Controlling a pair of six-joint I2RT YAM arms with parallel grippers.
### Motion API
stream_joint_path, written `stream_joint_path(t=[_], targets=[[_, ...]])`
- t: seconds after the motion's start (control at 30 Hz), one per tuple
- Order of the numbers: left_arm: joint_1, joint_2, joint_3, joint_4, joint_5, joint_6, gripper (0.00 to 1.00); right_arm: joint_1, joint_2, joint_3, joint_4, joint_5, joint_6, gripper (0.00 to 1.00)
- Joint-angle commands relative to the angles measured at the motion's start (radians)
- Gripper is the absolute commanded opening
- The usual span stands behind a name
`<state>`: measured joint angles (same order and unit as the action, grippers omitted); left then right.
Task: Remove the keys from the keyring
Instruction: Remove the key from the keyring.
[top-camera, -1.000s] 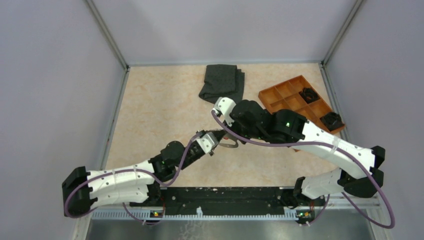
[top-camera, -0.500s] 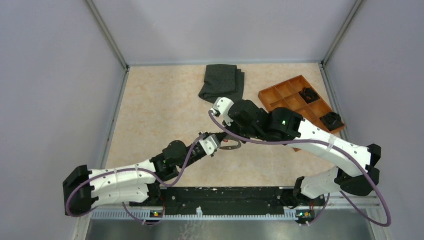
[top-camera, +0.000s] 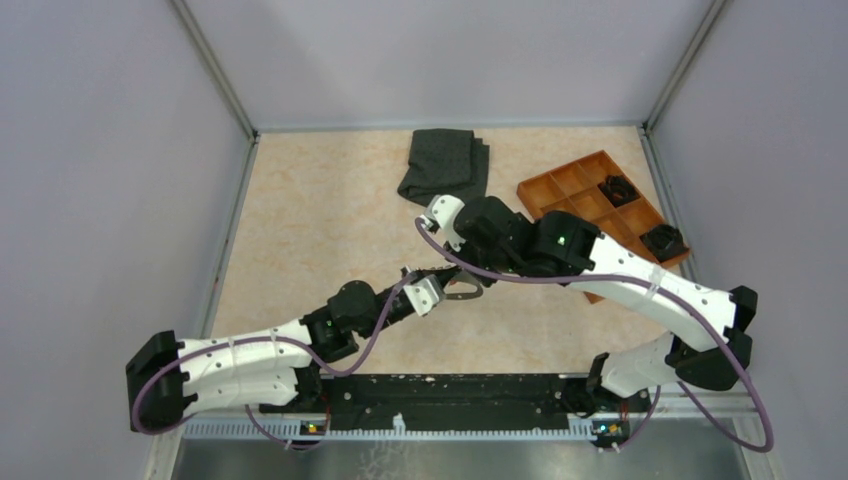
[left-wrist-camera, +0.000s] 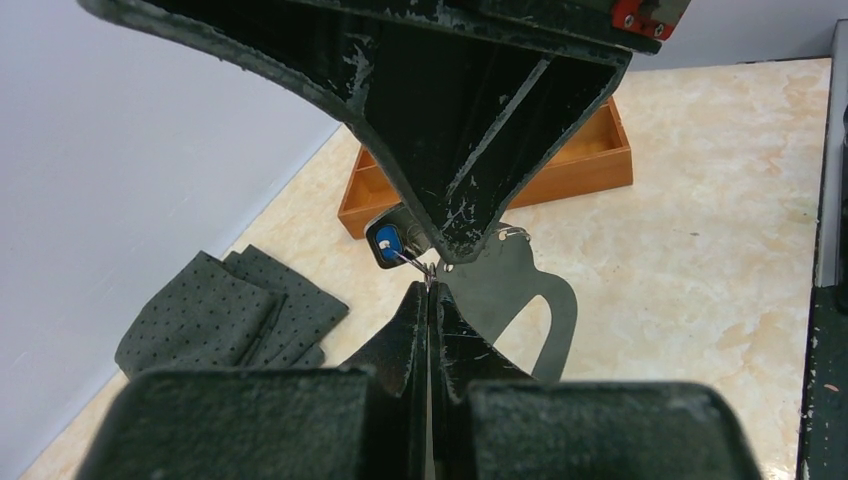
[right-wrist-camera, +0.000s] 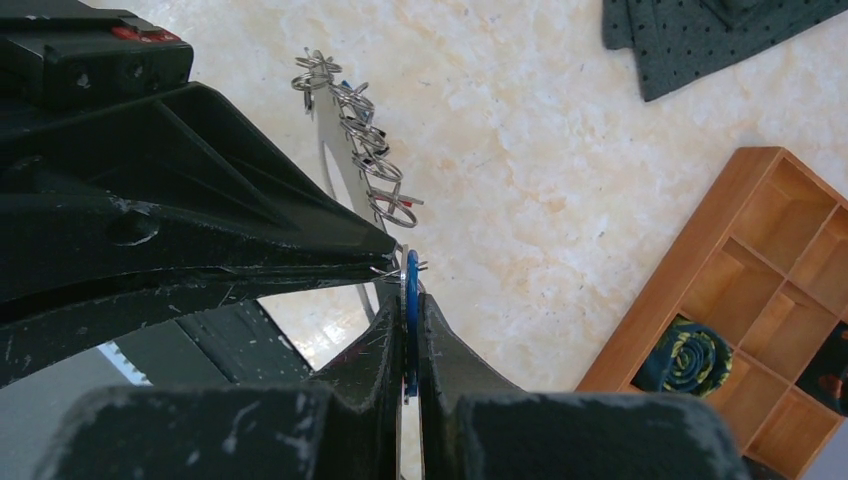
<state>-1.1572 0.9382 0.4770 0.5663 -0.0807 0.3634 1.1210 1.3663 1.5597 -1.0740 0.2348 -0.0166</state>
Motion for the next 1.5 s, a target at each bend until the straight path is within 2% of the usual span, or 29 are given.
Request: stream_joint_path(t=[0.0,0.5,0.63,0.9,1.2,1.47], targets=[[-0.006,-0.015,0.004,0.043,0.065,0.01,0.0,-0.02,-0.039,0.047,0.08,-0.005,0.005,0.0],[-0.005,0.014,0.018,-0.032,0.065,0.086,0.0,-0.019,-0.057,0.039,0.09,-0.007,-0.051,0.0],[-0.006,0.019,0.019,-0.038,0.105,0.102,0.0,0.0,-0.06,0.019,0.101,0.005,-0.073,0.0],[-0.006,-0.044,-0.05,0.026,0.137,0.096,0.0,0.019,-0.072,-0.05,0.127,0.178,-0.075,0.0],[-0.006,-0.089,-0.074,0.059,0.159,0.087,0.0,0.02,-0.075,-0.123,0.152,0.201,-0.074,0.0],[-0.006,-0.127,-0.113,0.13,0.117,0.07,0.0,0.02,-0.07,-0.139,0.157,0.172,-0.059,0.0]])
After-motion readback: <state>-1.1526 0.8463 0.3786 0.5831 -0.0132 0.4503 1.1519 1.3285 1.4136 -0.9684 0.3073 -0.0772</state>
